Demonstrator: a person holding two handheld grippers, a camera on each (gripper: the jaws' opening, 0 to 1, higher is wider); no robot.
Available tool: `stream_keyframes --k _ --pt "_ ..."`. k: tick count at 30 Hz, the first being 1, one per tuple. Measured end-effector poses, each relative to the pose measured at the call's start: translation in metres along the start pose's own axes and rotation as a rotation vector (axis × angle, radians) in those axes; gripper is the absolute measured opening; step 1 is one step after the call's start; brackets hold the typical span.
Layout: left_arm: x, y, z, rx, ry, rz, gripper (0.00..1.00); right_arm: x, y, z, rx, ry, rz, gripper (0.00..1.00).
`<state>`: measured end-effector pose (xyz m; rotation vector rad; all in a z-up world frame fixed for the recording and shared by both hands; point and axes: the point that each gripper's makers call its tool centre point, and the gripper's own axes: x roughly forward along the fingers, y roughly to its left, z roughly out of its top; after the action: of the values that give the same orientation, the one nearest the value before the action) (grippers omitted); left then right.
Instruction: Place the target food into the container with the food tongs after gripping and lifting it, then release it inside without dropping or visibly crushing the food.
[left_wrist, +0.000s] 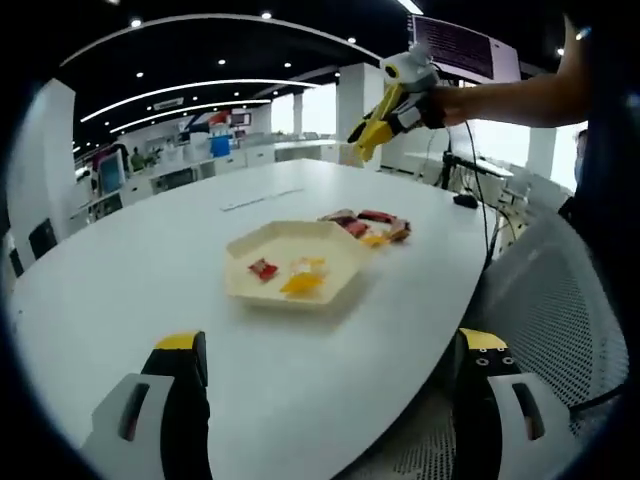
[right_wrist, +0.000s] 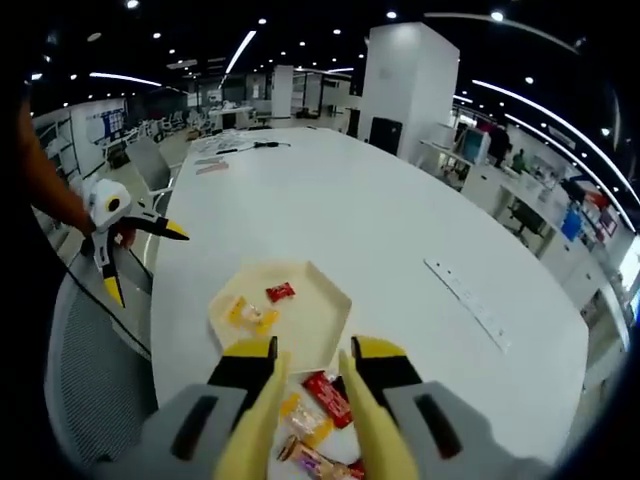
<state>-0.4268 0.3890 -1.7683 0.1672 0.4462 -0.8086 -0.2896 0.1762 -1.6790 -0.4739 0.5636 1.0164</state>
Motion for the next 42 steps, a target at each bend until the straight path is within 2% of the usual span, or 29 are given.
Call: stream_keyframes --k 5,8,10,12,16,18,19,20,21,23,26,29,31,33,35,38,41,42 --pt "0.003 -0.009 -0.001 0.022 0.027 -0.049 1.00 -0.012 -0.008 -0.016 0.001 0.014 -0.010 0.28" --pt "0.005 -0.003 0.006 0.011 0.011 -0.024 1.00 -0.019 -0.014 -0.029 0.006 0.029 -0.021 0.28" --pt "0.005 0.001 0.002 0.010 0.037 -0.009 1.00 -0.022 -0.016 -0.035 0.010 0.032 -0.027 0.28" --pt "0.004 -0.001 0.006 0.001 0.025 -0.016 1.00 -0.024 -0.019 -0.042 0.020 0.030 -0.031 0.28" --pt "0.009 -0.004 0.009 0.049 0.027 -0.014 1.00 -0.025 -0.025 -0.052 0.015 0.034 -0.030 0.28" --pt "0.012 -0.008 0.004 0.053 0.061 -0.018 1.00 -0.026 -0.029 -0.057 0.021 0.041 -0.023 0.28" --pt "0.013 -0.009 0.002 0.053 0.060 -0.015 1.00 -0.028 -0.032 -0.060 0.019 0.042 -0.026 0.28" --pt "0.014 -0.010 0.000 0.071 0.053 -0.013 1.00 -0.029 -0.035 -0.062 0.014 0.043 -0.028 0.28" --pt "0.015 -0.009 -0.009 0.115 0.078 -0.023 1.00 -0.029 -0.037 -0.064 0.012 0.046 -0.027 0.28" --pt "0.015 -0.008 -0.014 0.044 0.114 -0.026 1.00 -0.030 -0.042 -0.071 -0.006 0.061 -0.033 0.28" --pt "0.012 0.003 -0.010 0.087 0.086 0.030 1.00 -0.027 -0.054 -0.081 -0.005 0.060 -0.041 0.28" --pt "0.012 0.005 -0.021 0.098 0.132 0.031 1.00 -0.021 -0.065 -0.085 -0.002 0.057 -0.044 0.28" --pt "0.011 0.005 -0.021 0.114 0.125 0.026 1.00 -0.018 -0.070 -0.086 -0.014 0.049 -0.045 0.28" --pt "0.012 0.006 -0.023 0.106 0.123 0.020 1.00 -0.013 -0.076 -0.088 -0.024 0.049 -0.038 0.28" --pt "0.011 0.010 -0.025 0.080 0.142 0.043 1.00 -0.009 -0.078 -0.090 -0.034 0.046 -0.025 0.28" --pt "0.010 0.011 -0.019 0.076 0.110 0.048 1.00 -0.004 -0.080 -0.093 -0.039 0.042 -0.009 0.27" --pt "0.011 0.009 -0.020 0.042 0.115 0.035 1.00 0.002 -0.086 -0.095 -0.043 0.039 -0.001 0.28" --pt "0.010 0.008 -0.017 0.051 0.101 0.034 1.00 0.003 -0.088 -0.095 -0.040 0.037 0.001 0.28"
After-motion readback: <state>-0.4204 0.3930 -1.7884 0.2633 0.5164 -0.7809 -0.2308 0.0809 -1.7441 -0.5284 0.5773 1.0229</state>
